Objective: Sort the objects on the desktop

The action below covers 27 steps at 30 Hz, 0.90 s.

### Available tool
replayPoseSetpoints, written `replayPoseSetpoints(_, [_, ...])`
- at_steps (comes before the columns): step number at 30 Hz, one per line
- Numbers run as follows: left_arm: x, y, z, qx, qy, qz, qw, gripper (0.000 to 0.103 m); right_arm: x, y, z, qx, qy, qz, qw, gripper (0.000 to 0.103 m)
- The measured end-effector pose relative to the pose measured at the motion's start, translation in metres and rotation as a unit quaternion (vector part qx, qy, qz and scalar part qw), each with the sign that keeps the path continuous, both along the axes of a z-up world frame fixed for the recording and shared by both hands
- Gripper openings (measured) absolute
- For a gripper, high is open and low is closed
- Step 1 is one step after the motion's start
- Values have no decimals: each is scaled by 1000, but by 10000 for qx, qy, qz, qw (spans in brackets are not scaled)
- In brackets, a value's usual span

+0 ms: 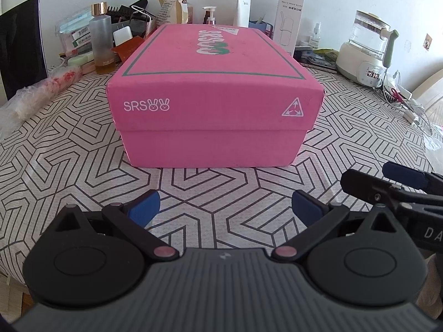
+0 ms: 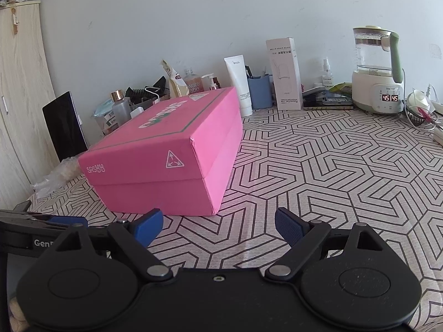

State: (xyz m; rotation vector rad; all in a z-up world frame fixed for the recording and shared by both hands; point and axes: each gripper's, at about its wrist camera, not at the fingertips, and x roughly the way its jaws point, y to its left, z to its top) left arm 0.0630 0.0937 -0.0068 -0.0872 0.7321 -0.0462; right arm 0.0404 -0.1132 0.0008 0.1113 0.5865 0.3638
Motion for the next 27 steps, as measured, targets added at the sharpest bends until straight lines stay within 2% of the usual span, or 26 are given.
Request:
replayPoseSetpoints(8, [2,0,-1,-108,-17,-40,9999,103,-1,0,1,-23,-11,-37,10000,91])
replayPoseSetpoints(14, [2,3,-4,-326,37,27,9995,103,0,0,0,16,-5,-27,10000,91])
replayPoseSetpoints(19, [-2,0,-2,-213,-135,11,9997,103,-2,-1,0,51,-24,-18,10000,91])
replayPoseSetpoints(27, [-2,0,-2,-186,-119,-9,9998,103,-3,-1,-1,109,-18,13,9999,91])
